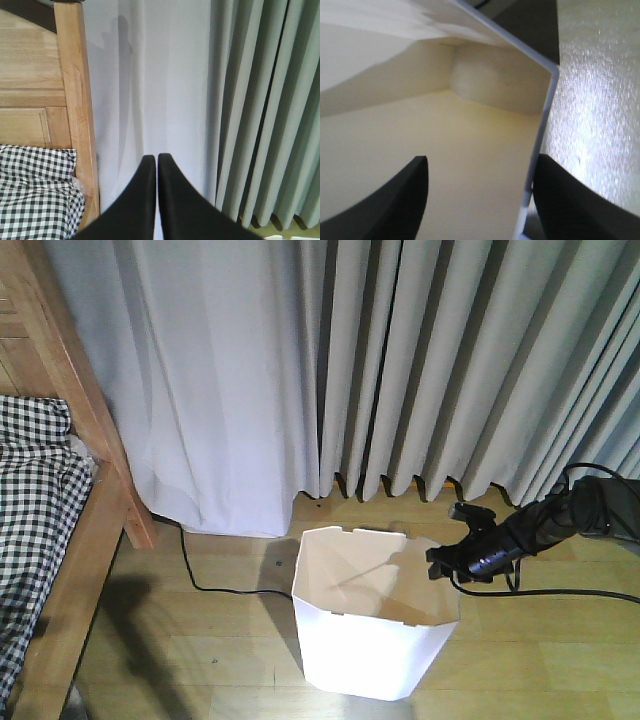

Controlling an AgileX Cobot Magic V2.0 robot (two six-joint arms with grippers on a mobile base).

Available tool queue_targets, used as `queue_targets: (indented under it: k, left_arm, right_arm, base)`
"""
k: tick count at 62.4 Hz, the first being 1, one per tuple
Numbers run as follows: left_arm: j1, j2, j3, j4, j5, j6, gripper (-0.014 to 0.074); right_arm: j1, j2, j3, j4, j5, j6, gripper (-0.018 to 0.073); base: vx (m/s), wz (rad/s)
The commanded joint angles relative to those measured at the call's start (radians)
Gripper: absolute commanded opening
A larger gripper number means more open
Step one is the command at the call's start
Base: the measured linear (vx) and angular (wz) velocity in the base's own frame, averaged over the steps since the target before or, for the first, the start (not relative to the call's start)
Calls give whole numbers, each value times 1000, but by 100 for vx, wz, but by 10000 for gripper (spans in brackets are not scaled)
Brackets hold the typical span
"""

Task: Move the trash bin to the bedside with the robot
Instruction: 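Lower the bin to the floor with the right gripper, then open the right gripper and raise it away from the bin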

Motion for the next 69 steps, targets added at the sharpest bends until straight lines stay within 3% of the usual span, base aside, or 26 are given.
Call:
queue_targets:
  k: [1,15,24,35,49,69]
  left_arm:
    - [-6,-10,28,-3,-78,-9,-6]
    - [-6,-10,28,-3,-78,-9,-6]
    - [-6,-10,28,-3,-78,-9,-6]
    - [-6,-10,28,-3,-78,-9,-6]
    - [-6,-10,28,-3,-78,-9,-6]
    - [-6,-10,28,-3,-78,-9,-6]
  right_arm:
    - [-1,-103,74,-1,-19,8,437]
    - [-1,-316,400,26,-338,-84,437]
    - [-1,-498,579,22,-438,-166,437]
    - [-1,-785,737,22,-427,-230,437]
    - [2,-1230,861,21,-417,-236,437]
    - [2,-1787,871,23,-212,-233,437]
  base:
    - [0,0]
    - [0,0]
    - [0,0]
    - [0,0]
    - [0,0]
    - [0,0]
